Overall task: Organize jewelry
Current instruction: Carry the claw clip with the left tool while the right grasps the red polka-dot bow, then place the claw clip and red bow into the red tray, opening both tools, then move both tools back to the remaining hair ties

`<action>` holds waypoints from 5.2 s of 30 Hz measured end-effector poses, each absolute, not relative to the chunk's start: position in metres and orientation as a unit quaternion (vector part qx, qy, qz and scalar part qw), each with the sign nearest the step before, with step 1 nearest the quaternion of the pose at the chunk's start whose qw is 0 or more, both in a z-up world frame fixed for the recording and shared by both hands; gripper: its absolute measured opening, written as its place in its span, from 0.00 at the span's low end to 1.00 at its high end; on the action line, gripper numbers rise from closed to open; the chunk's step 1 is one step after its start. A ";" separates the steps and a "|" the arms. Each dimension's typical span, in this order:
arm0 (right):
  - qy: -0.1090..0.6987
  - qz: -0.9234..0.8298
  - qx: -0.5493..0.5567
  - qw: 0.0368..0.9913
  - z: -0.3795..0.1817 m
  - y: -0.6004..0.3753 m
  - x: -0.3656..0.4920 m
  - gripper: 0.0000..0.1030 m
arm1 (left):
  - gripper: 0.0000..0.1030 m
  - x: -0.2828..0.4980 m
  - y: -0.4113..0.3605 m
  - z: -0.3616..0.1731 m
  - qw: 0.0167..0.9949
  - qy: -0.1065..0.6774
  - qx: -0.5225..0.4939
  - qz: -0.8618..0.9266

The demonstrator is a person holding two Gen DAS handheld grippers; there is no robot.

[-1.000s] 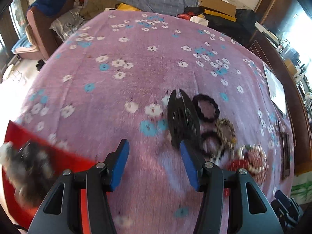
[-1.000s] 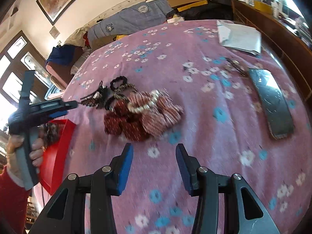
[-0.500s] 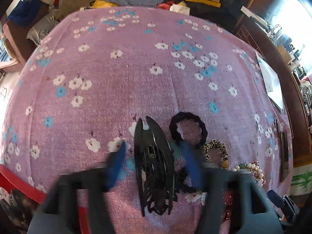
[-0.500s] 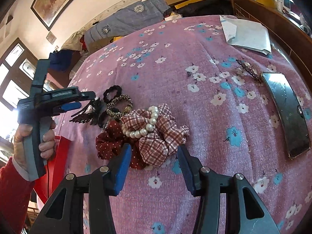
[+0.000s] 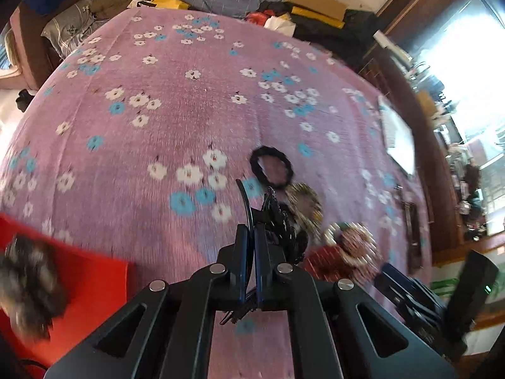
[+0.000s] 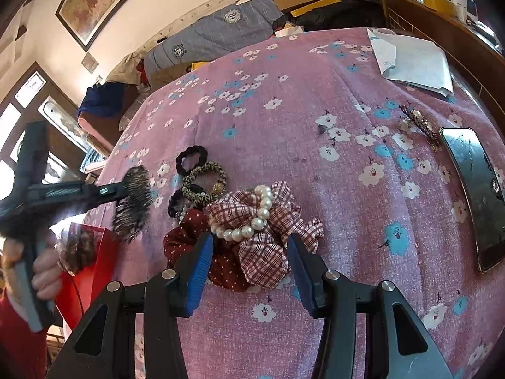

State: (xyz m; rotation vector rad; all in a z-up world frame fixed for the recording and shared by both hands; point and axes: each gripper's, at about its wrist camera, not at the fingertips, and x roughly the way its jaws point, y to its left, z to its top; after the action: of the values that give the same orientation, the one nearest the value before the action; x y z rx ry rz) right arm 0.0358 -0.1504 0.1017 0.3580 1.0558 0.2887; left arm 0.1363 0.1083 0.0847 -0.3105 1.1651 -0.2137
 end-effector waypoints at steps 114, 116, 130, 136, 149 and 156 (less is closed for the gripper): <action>0.480 0.342 -0.003 0.808 0.156 0.128 -0.006 0.46 | 0.40 -0.150 0.337 0.160 0.842 0.459 -0.154 0.239; 0.479 0.331 0.003 0.813 0.157 0.107 -0.009 0.46 | 0.41 -0.147 0.322 0.163 0.844 0.461 -0.145 0.233; 0.493 0.234 0.064 0.835 0.144 -0.054 -0.039 0.53 | 0.51 -0.108 0.224 0.169 0.859 0.475 -0.102 0.163; 0.494 0.174 0.094 0.847 0.140 -0.122 -0.054 0.53 | 0.52 -0.079 0.196 0.153 0.860 0.485 -0.097 0.127; 0.504 0.090 0.119 0.851 0.124 -0.204 -0.070 0.56 | 0.51 0.033 0.139 0.103 0.837 0.531 -0.130 0.032; 0.496 0.101 0.113 0.855 0.117 -0.188 -0.038 0.56 | 0.51 0.113 0.102 0.082 0.836 0.537 -0.112 0.000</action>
State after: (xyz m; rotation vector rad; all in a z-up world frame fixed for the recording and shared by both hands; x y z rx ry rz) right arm -0.0381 -0.1883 0.1174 0.2386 1.0441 0.2119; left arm 0.1126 0.1016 0.0819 -0.2367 1.1357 -0.0010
